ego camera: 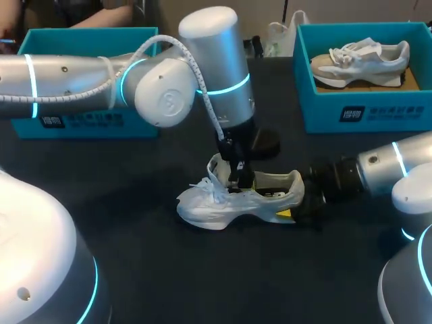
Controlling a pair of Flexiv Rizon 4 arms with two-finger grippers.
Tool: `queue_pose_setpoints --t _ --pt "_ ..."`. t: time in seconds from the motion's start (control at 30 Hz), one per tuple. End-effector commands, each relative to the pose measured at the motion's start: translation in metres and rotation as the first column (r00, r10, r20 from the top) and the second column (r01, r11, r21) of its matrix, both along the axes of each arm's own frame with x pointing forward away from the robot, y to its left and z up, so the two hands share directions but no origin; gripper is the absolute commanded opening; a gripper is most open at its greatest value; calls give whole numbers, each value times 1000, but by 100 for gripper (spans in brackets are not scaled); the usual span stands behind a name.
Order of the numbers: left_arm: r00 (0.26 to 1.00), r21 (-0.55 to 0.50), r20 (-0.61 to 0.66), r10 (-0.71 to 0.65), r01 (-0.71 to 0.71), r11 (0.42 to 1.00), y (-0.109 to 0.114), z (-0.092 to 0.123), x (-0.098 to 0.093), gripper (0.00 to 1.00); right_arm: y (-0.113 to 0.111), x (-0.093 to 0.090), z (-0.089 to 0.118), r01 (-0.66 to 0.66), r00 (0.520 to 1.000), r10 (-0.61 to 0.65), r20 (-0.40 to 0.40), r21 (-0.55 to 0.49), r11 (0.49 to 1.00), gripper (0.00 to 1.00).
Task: Take the shoe out of the shoebox, open the shoe tongue, remove and reinsert the insole, then place the shoe into the shoebox
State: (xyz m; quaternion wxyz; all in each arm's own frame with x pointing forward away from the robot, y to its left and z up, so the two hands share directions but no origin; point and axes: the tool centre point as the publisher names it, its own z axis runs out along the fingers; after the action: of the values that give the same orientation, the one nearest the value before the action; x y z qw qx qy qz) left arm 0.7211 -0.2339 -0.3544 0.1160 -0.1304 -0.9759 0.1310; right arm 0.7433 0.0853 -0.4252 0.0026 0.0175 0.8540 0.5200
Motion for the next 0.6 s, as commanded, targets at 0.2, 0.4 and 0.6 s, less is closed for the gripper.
queue_pose_setpoints --t 0.2,0.4,0.6 --pt "998 -34 -33 -44 43 999 -14 -15 -5 0 2 1 -8 1 1000 -1 1 -1 1000 0" --pt "998 -44 -48 -43 41 998 -30 -27 -1 0 2 1 -8 1 1000 -1 1 -1 1000 0" --pt "997 -48 -62 -49 46 998 -35 -37 2 0 2 1 -8 1 1000 -1 1 -1 1000 0"
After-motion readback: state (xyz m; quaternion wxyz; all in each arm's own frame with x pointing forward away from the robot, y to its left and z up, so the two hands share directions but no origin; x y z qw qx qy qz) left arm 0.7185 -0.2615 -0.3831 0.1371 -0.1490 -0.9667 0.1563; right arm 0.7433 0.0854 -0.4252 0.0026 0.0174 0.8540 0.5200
